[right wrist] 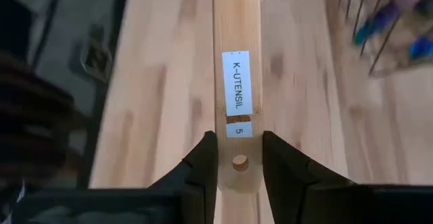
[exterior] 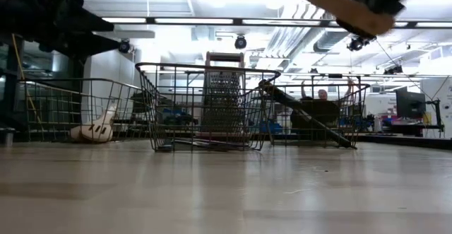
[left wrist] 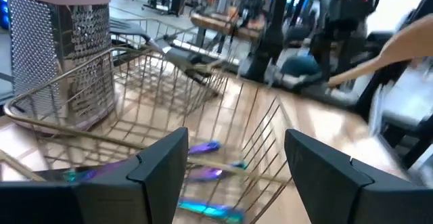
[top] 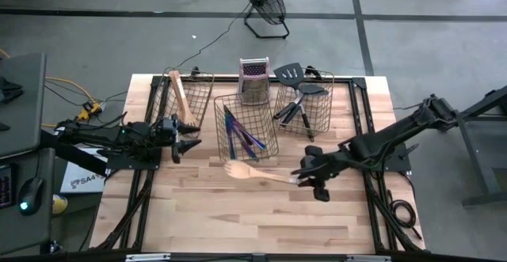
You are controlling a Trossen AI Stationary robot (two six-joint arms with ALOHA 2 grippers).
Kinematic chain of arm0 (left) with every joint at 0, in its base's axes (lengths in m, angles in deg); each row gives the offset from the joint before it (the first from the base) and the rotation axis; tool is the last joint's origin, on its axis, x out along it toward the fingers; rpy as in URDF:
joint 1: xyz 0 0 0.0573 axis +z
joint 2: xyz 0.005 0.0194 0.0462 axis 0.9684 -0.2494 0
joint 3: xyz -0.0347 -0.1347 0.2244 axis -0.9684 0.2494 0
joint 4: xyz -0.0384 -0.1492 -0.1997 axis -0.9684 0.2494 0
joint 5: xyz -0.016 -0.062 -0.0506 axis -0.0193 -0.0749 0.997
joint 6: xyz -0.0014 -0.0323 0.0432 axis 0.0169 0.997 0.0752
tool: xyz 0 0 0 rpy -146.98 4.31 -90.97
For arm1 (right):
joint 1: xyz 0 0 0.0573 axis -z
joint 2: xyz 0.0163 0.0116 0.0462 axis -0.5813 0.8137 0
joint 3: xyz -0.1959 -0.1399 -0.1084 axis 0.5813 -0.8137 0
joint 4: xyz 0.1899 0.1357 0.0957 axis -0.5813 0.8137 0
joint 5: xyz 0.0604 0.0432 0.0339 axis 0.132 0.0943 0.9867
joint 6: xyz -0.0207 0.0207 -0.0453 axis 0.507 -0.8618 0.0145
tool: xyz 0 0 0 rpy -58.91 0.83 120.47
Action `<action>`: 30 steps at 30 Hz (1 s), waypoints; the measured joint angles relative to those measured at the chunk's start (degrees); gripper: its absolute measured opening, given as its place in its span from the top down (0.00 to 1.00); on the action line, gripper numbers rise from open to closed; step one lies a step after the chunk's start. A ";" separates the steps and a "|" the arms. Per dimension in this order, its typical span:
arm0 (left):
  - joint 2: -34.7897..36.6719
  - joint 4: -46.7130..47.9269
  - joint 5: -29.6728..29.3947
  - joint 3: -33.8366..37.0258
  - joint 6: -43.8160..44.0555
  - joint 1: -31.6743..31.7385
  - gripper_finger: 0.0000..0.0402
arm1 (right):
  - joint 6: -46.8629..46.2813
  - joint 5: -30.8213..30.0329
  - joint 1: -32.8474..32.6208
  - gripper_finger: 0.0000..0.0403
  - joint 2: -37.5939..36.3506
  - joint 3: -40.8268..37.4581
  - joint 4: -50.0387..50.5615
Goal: Pick & Place Kitchen Items
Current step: Put the brown serving spoon into the left wire basket
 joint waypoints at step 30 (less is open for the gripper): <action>-17.22 -32.65 1.81 -1.91 18.31 -0.01 0.39 | 3.49 -6.38 11.48 0.80 -1.57 0.07 -32.20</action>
